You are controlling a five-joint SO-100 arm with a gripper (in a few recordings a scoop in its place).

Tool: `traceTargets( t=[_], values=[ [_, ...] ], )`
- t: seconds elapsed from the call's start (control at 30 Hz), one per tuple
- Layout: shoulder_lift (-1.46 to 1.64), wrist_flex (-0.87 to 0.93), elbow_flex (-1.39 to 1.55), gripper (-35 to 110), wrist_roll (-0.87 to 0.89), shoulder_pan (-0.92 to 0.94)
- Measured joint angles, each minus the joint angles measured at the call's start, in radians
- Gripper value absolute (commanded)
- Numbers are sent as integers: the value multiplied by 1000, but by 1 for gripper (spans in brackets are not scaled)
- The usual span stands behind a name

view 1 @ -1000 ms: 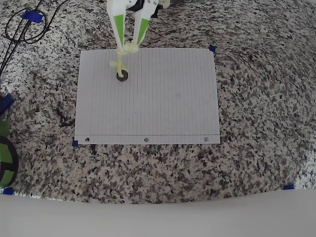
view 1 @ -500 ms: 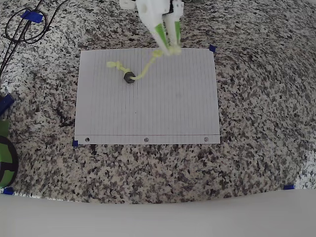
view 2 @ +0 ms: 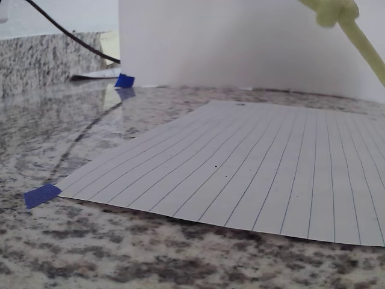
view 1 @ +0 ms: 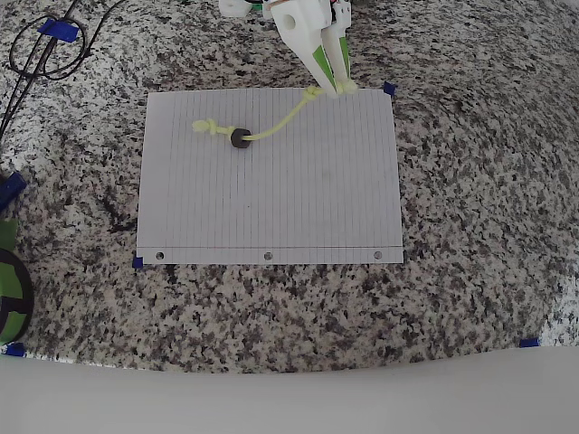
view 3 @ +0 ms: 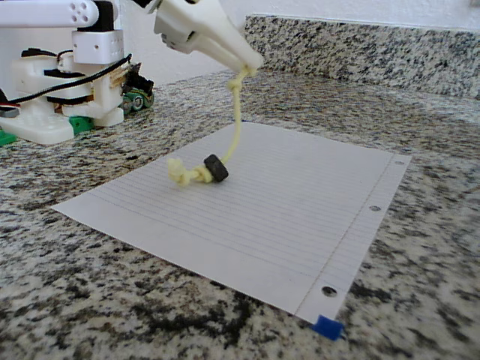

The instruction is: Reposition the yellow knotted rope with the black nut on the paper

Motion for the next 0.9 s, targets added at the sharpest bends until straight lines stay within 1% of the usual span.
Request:
traceTargets(
  t=[0.07,0.17,0.23,0.33,0.4,0.63,0.77,0.9],
  values=[
    [-6,11,2,29,0,0],
    [-5,38,2,50,0,-9],
    [-6,49,2,57,0,-9],
    [-5,41,5,61,-18,-21],
    [-6,15,6,60,-67,-31],
    [-6,-52,6,48,-238,-29],
    [5,-64,6,44,-354,20],
    [18,-38,6,25,-508,112]
  ],
)
